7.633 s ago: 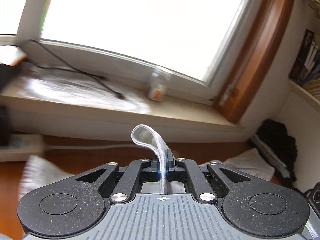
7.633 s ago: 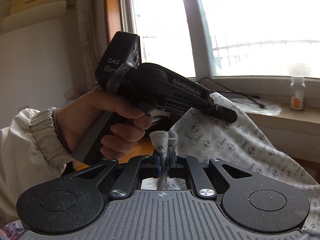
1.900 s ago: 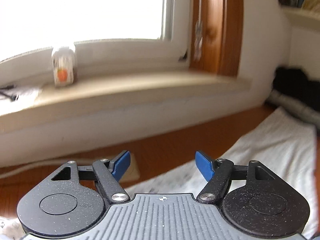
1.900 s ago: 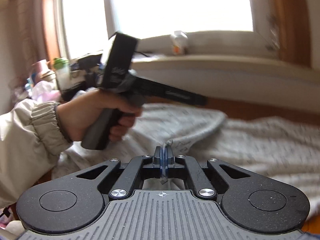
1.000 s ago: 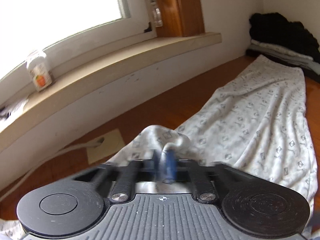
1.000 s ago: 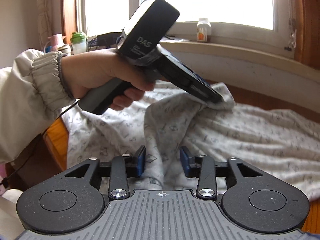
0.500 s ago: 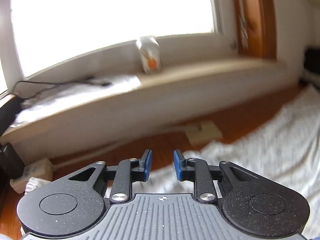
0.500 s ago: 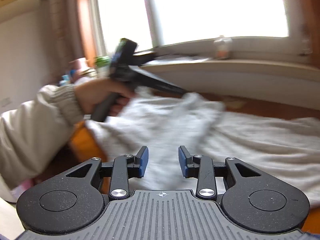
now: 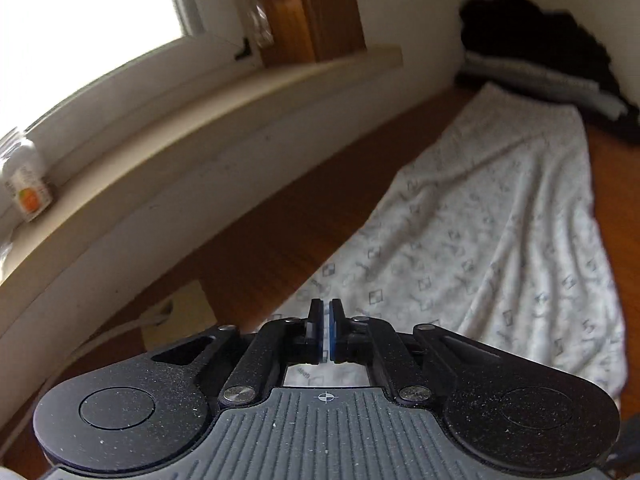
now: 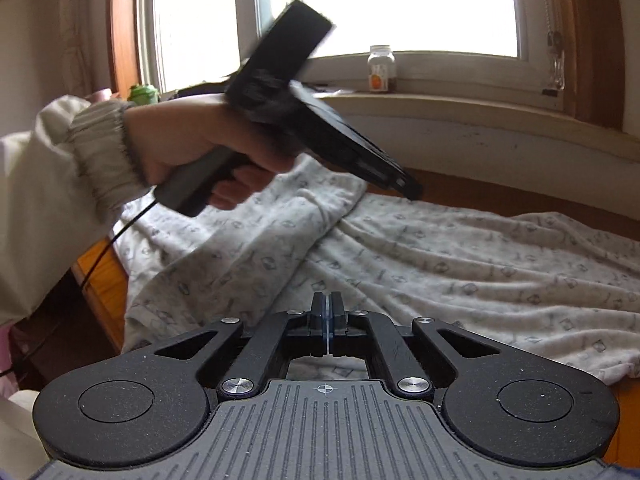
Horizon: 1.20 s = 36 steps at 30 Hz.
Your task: Fold clothes
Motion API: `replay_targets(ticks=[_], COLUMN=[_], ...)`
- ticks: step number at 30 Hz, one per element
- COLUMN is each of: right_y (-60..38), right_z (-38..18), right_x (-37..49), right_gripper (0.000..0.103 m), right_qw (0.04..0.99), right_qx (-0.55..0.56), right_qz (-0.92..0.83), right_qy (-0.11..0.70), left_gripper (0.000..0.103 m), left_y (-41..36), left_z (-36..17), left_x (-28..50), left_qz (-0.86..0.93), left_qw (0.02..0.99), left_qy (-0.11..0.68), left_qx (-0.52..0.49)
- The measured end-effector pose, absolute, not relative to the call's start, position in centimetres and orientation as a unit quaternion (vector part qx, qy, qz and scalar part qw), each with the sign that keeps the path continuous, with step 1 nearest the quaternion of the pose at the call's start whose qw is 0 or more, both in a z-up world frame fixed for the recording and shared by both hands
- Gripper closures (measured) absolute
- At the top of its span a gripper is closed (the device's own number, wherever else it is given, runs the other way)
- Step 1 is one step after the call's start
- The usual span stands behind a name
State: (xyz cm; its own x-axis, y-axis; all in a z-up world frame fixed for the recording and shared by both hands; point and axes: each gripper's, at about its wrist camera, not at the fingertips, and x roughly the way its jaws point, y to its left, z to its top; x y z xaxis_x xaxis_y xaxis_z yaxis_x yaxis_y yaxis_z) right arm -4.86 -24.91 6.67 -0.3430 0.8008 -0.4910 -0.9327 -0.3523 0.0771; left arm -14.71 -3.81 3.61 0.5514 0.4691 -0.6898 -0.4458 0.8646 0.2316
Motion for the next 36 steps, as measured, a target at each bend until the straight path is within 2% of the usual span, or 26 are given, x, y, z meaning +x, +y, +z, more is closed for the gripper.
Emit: replay_targets(ticks=[4,18,23,26,36], right_y=[-25.5,-29.8,-27.6,-26.3,-30.4], right_z=[5.7,6.8,7.3,6.2,6.3], right_x=[-4.9,-4.6,-1.5,0.1,2.2], right_gripper=[0.101,0.101,0.099,0.095,0.096], right_qw=[0.544,0.527,0.576,0.598,0.597], right_qx=[-0.207,-0.236,-0.189,-0.205,-0.180], right_qz=[0.793,0.798,0.777,0.754,0.759], right_qy=[0.179,0.170,0.171,0.178,0.189], left_gripper=[0.103,0.103,0.103,0.103,0.103], left_y=[-2.7,-1.9,-1.8,-1.8,-1.8], left_z=[2.6,2.0,1.7,1.7,1.8], left_x=[-13.5,-14.5,-15.1,-15.2,-15.3], left_qz=[0.264,0.269,0.283,0.287,0.293], left_qw=[0.867,0.871,0.876,0.877,0.877], left_qy=[0.421,0.409,0.389,0.384,0.382], left_qx=[0.023,0.021,0.017,0.014,0.012])
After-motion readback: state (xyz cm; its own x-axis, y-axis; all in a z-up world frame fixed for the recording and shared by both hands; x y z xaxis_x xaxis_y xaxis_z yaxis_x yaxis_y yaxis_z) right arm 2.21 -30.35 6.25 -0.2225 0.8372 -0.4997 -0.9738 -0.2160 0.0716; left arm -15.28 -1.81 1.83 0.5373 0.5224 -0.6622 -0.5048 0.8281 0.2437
